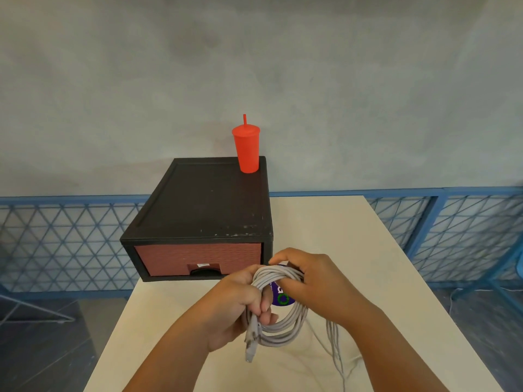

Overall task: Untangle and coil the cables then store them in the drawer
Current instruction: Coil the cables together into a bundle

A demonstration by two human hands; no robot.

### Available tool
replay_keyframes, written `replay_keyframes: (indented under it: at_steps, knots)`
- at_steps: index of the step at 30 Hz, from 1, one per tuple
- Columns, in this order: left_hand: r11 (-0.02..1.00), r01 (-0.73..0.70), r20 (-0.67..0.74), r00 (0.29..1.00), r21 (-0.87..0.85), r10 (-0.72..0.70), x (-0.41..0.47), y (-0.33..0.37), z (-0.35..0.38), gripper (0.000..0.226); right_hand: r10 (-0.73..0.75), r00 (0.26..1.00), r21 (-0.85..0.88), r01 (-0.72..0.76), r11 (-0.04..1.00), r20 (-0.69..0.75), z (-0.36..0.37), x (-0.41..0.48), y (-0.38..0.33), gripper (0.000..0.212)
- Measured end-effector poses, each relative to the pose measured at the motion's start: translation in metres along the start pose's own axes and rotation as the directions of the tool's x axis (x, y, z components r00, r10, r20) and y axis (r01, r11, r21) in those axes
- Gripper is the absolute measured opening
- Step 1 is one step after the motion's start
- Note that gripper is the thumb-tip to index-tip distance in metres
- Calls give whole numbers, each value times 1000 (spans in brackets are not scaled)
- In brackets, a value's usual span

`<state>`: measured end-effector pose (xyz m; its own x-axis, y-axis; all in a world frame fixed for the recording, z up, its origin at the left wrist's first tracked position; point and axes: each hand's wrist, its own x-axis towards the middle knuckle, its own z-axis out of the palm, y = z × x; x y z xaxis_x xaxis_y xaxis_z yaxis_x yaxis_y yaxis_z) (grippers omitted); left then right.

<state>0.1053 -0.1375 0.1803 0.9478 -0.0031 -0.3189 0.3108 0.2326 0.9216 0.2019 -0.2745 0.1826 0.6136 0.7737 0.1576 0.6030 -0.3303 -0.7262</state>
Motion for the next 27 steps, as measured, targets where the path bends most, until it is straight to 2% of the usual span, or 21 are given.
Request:
replay_keyframes:
  at_steps: [3,5,9,10,12,15,17,19,21,27]
  knots:
    - [999,-12,44,999,-50,14,0,1,-2,60,31,999,-41,-32,999,-20,-5,1,1,10]
    - [996,-14,79,997,-85,21,-1,3,-2,52,33,999,-85,-37,996,-43,-7,0,0,3]
    - [997,-15,132,991,-71,25,-4,6,0,39,-1,999,-181,-8,983,-50,-10,1,0,18]
    - [997,-14,129,991,-72,23,-4,5,0,38,2,999,-166,-8,986,-34,-12,3,0,23]
    - [994,5,122,993,-112,8,-3,4,-3,34,18,1000,-19,-18,1000,0,-17,5,1,35]
    - [975,64,138,990,-213,-35,0,2,-6,32,5,1000,99,-7,995,22,-23,10,2,31]
    - [970,103,154,986,-220,-69,1,2,-3,21,-15,1000,96,18,995,-28,-23,15,2,33]
    - [982,92,129,989,-164,-71,0,4,2,4,-31,992,75,40,996,-119,-23,19,0,44]
    - [991,78,92,993,-106,-69,0,5,8,18,-60,975,71,77,994,-216,-25,23,-4,47]
    - [992,89,55,995,-84,-85,-1,5,17,24,-48,934,-23,43,999,-355,-34,29,-16,52]
